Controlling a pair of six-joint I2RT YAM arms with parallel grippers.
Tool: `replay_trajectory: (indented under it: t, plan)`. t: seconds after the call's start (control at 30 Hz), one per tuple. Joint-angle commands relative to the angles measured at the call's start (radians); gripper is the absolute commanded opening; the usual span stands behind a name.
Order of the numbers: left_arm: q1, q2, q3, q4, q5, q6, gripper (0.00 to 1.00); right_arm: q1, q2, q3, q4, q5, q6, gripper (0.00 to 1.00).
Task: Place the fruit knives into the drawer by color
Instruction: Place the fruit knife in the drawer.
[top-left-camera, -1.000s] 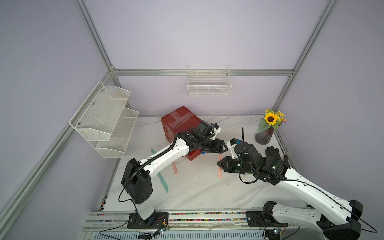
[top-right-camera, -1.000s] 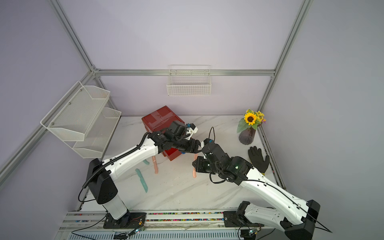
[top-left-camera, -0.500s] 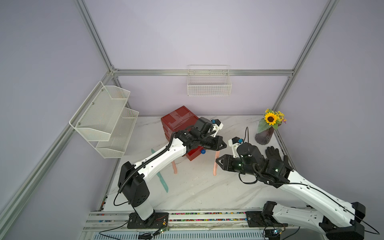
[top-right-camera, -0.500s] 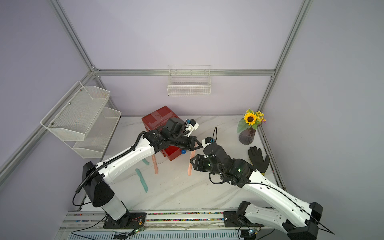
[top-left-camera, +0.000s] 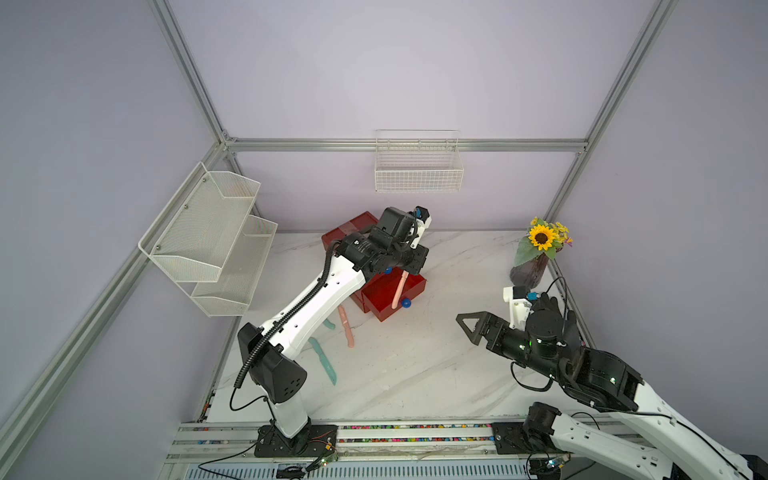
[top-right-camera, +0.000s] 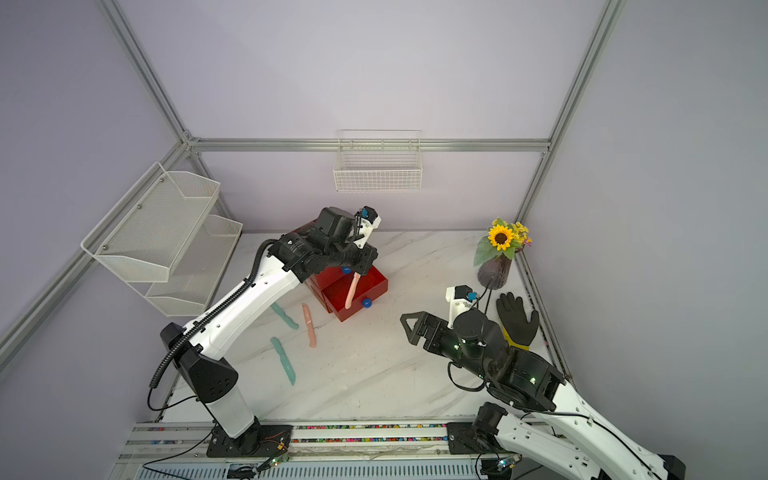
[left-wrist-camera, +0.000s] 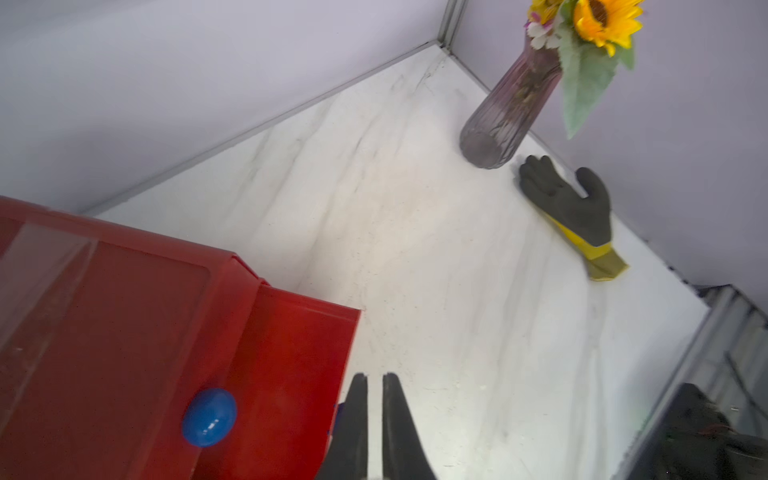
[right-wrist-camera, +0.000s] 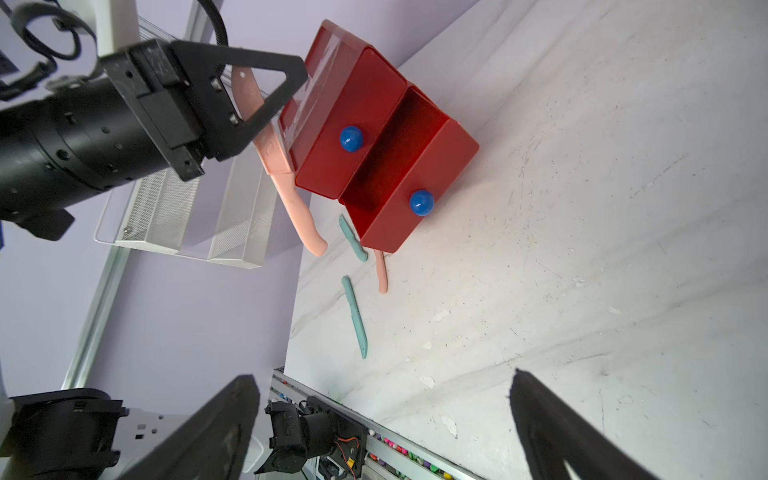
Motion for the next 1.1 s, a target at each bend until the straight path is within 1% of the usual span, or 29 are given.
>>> replay_trajectory:
  t: [0.0, 0.2, 0.3, 0.4, 0.43, 0.47, 0.5, 0.53, 0.67, 0.77, 0.83, 0.9, 1.0, 1.07]
  plan:
    - [-0.005, 0.026, 0.007, 0.024, -0.155, 0.128, 0.0, -0.001, 0.031, 0.026, -0.037, -0.018, 0.002, 0.97]
    - [-0.014, -0.015, -0.184, 0.259, -0.246, 0.208, 0.0, -0.001, 0.083, 0.052, -0.034, -0.052, -0.021, 0.97]
    - [-0.015, -0.021, -0.239, 0.34, -0.257, 0.231, 0.0, -0.001, 0.102, 0.073, -0.042, -0.058, -0.032, 0.97]
    - [-0.018, 0.002, -0.24, 0.346, -0.272, 0.244, 0.28, -0.001, 0.117, 0.089, -0.042, -0.059, -0.046, 0.97]
    - [-0.018, 0.006, -0.238, 0.346, -0.279, 0.245, 0.5, -0.001, 0.123, 0.093, -0.043, -0.061, -0.048, 0.97]
    - [-0.021, 0.008, -0.235, 0.348, -0.288, 0.245, 0.75, -0.002, 0.129, 0.095, -0.043, -0.062, -0.051, 0.97]
    - [-0.023, 0.005, -0.232, 0.351, -0.303, 0.244, 0.9, -0.001, 0.134, 0.094, -0.042, -0.065, -0.054, 0.97]
    - [-0.029, 0.001, -0.226, 0.354, -0.322, 0.241, 1.0, -0.001, 0.142, 0.094, -0.039, -0.066, -0.056, 0.97]
    - [-0.051, -0.039, -0.182, 0.339, -0.333, 0.229, 1.0, -0.001, 0.161, 0.078, -0.004, -0.076, -0.067, 0.97]
    - [-0.078, -0.084, -0.123, 0.254, -0.352, 0.175, 1.0, -0.001, 0.177, 0.042, 0.052, -0.091, -0.069, 0.97]
    - [-0.088, -0.137, -0.112, 0.177, -0.381, 0.104, 1.0, -0.001, 0.191, 0.01, 0.103, -0.105, -0.072, 0.97]
    - [-0.087, -0.223, -0.146, 0.099, -0.429, 0.0, 1.0, -0.001, 0.212, -0.023, 0.164, -0.117, -0.073, 0.97]
    - [-0.071, -0.343, -0.229, -0.054, -0.422, -0.126, 1.0, -0.001, 0.258, -0.068, 0.275, -0.145, -0.079, 0.97]
    - [-0.034, -0.455, -0.303, -0.176, -0.419, -0.241, 1.0, -0.001, 0.313, -0.082, 0.351, -0.168, -0.095, 0.97]
